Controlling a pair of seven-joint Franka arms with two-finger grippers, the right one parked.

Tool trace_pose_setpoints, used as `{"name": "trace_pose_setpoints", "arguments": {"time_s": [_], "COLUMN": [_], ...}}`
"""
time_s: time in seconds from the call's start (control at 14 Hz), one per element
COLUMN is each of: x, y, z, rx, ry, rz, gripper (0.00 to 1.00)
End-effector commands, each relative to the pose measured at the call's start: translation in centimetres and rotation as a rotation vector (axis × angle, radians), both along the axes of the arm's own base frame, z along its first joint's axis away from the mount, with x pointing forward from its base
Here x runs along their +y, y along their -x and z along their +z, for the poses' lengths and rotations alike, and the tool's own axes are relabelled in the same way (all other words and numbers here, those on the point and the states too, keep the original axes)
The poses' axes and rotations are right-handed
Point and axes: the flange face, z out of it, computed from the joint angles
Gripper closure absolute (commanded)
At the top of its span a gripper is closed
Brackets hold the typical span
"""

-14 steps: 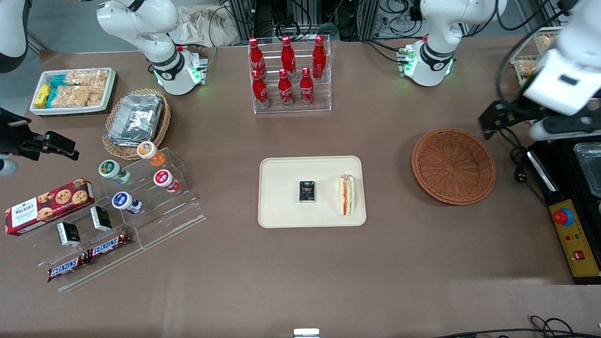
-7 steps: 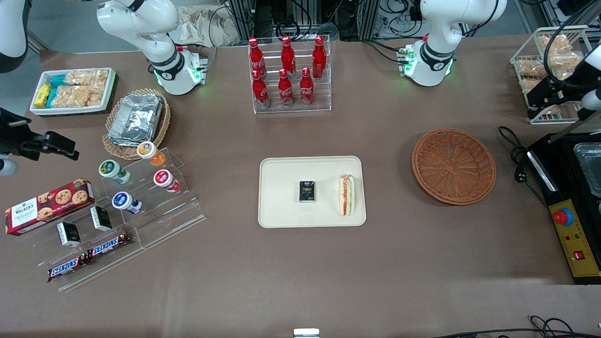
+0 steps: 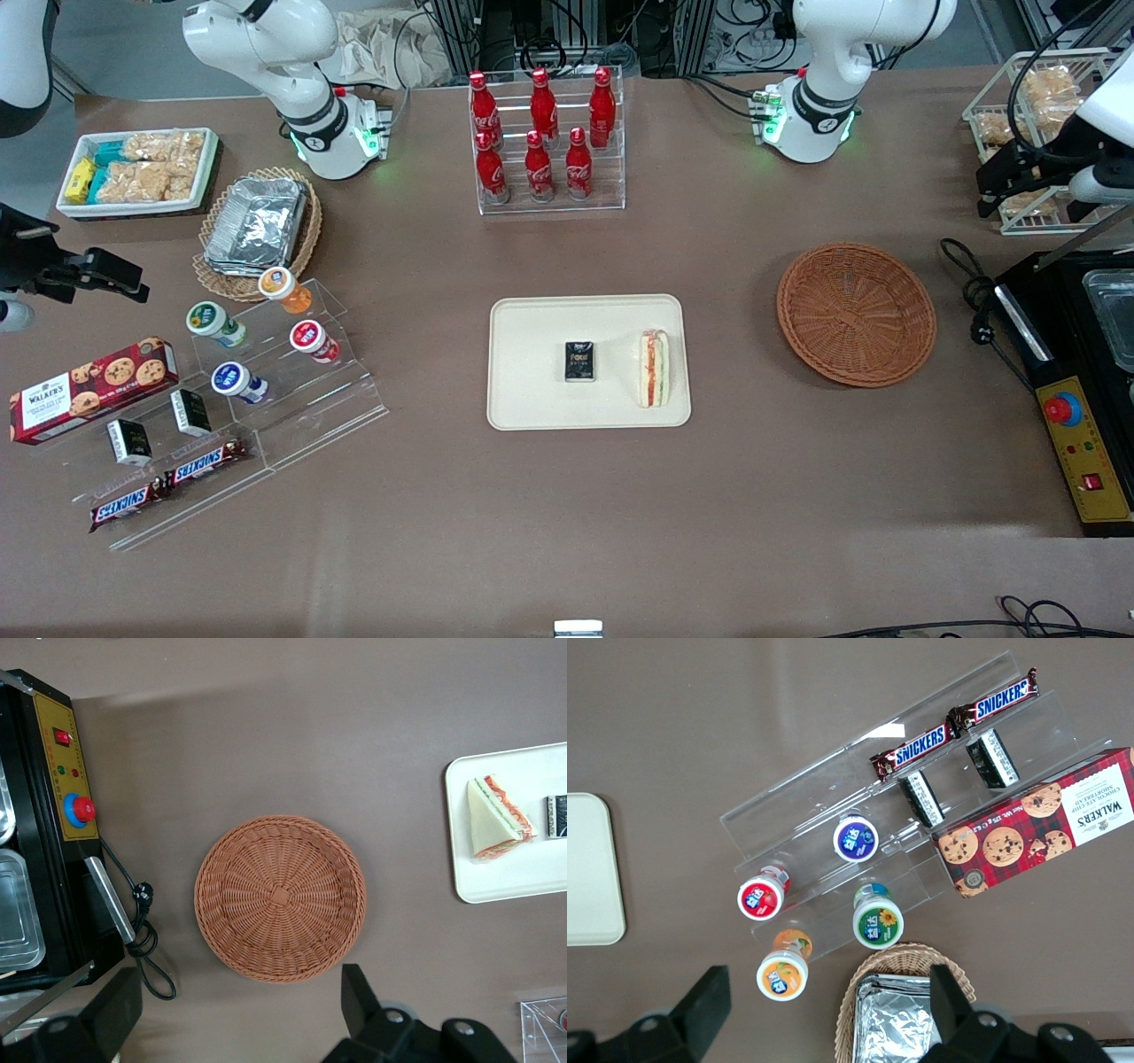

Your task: Place sandwich from basket to tray

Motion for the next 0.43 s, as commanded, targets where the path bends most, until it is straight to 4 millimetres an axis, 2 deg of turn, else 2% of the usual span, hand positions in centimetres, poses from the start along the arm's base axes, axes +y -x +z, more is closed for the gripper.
{"name": "trace_pose_setpoints", "arguments": {"time_s": [0.0,0.36], "x": [-0.25,-0.48], "y": [0.58,0.25], "z": [0.18,-0.32], "rx": [0.003,0.015], "ry": [0.044,0.076], "rz": [0.006,0.046], "gripper": [0.00,0.00]}}
